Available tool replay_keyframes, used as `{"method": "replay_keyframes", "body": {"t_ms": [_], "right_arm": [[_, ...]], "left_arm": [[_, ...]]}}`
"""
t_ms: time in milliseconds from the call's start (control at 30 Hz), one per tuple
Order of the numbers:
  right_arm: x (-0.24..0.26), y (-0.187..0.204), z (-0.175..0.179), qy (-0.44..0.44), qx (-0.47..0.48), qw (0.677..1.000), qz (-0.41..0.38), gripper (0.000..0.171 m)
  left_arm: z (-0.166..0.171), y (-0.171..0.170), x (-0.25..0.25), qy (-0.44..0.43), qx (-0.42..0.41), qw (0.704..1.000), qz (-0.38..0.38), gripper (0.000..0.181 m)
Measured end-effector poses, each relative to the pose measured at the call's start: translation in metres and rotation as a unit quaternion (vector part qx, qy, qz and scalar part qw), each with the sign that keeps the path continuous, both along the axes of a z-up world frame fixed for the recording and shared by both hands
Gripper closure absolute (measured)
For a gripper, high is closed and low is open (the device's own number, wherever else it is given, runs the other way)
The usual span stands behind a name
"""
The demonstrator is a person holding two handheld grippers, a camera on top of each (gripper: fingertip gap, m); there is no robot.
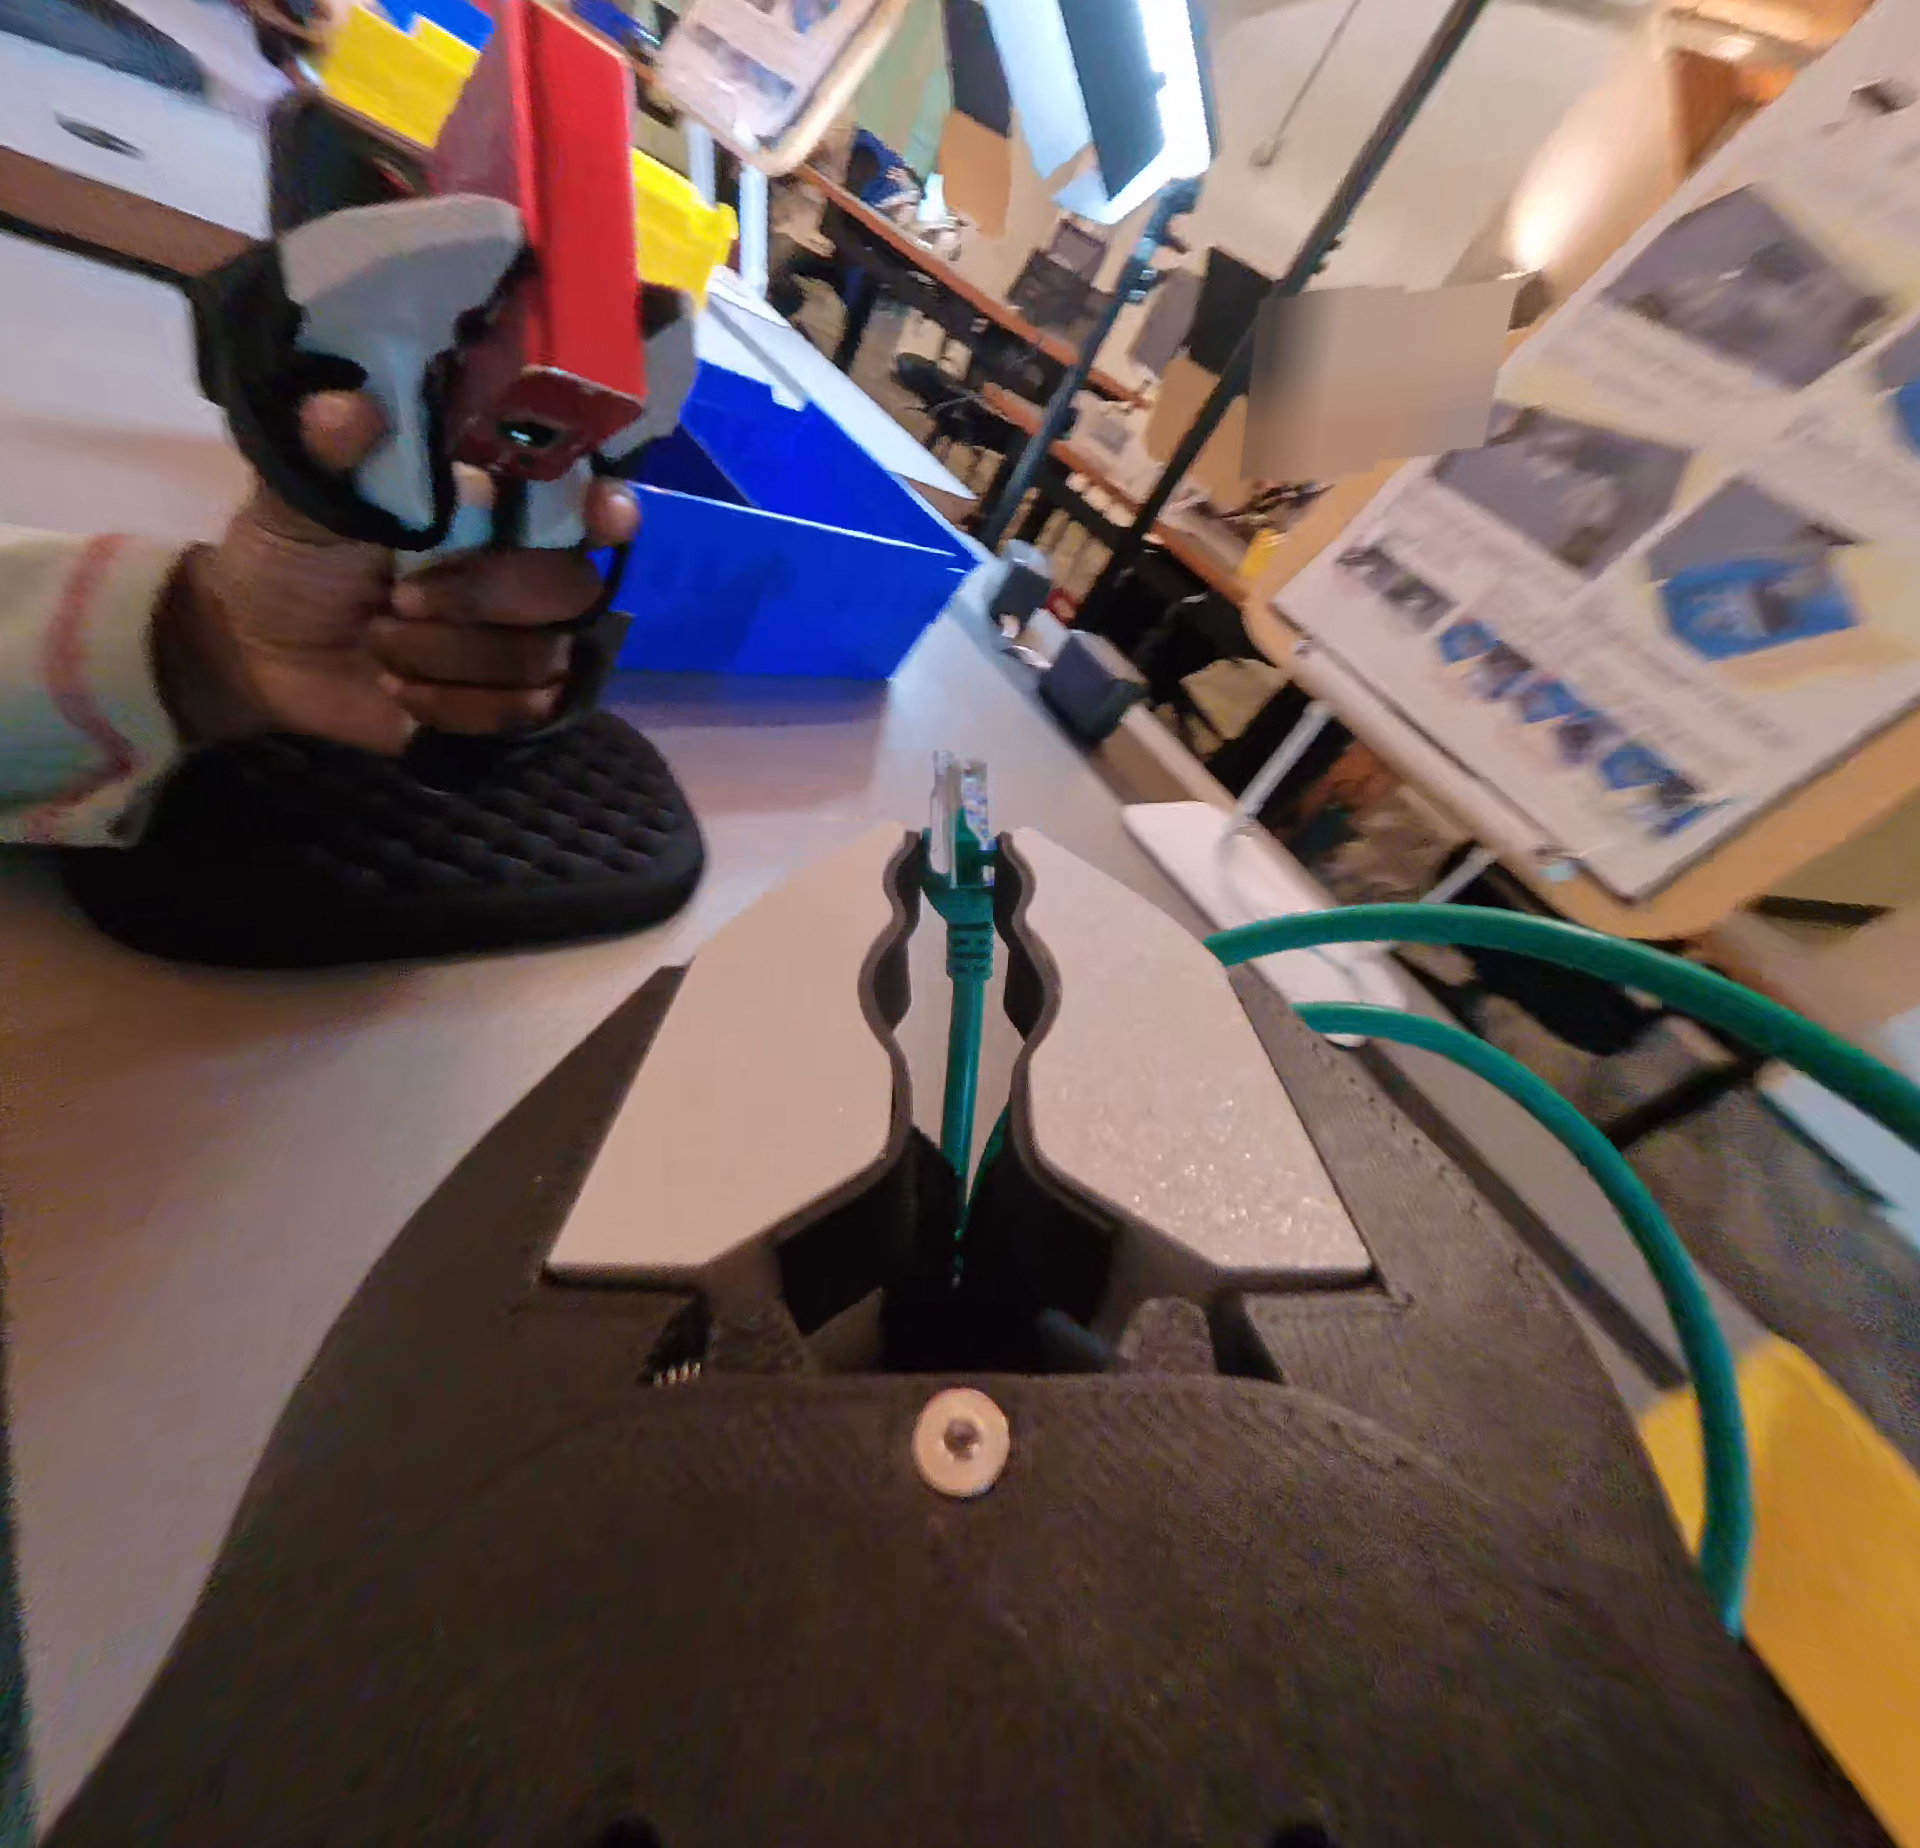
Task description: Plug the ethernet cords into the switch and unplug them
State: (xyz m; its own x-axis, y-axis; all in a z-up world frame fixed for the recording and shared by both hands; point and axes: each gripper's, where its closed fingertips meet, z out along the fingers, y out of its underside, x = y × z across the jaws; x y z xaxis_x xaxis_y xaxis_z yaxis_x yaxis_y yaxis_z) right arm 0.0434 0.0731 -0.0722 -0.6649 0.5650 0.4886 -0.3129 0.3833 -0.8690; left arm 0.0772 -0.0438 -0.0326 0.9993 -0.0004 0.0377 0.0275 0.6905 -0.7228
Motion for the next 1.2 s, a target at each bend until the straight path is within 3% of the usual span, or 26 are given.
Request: {"method": "replay_keyframes", "body": {"t_ms": [167, 400, 567, 733, 967, 1100, 1200], "right_arm": [[-0.001, 0.051, 0.015, 0.045, 0.035, 0.996, -0.075, 0.157], [-0.021, 0.143, 0.038, 0.014, 0.004, 0.992, -0.125, 0.157], [-0.058, 0.193, -0.025, -0.205, 0.020, 0.968, -0.145, 0.157], [-0.096, 0.211, -0.056, -0.198, 0.033, 0.964, -0.175, 0.155], [-0.112, 0.216, -0.045, -0.192, -0.049, 0.965, -0.170, 0.154], [-0.115, 0.232, -0.046, -0.172, -0.049, 0.956, -0.232, 0.126], [-0.109, 0.229, -0.016, -0.101, -0.092, 0.960, -0.243, 0.116]], "left_arm": [[-0.002, 0.001, -0.008, -0.027, -0.007, 1.000, 0.004, 0.152], [-0.033, 0.032, -0.030, -0.093, -0.128, 0.987, 0.028, 0.151], [-0.063, 0.057, -0.030, -0.089, -0.244, 0.965, 0.045, 0.152], [-0.073, 0.068, -0.021, -0.062, -0.287, 0.955, 0.034, 0.152], [-0.072, 0.064, -0.028, -0.092, -0.274, 0.957, 0.028, 0.152], [-0.076, 0.067, -0.028, -0.093, -0.285, 0.954, 0.028, 0.152], [-0.077, 0.067, -0.030, -0.106, -0.288, 0.951, 0.026, 0.152]]}}
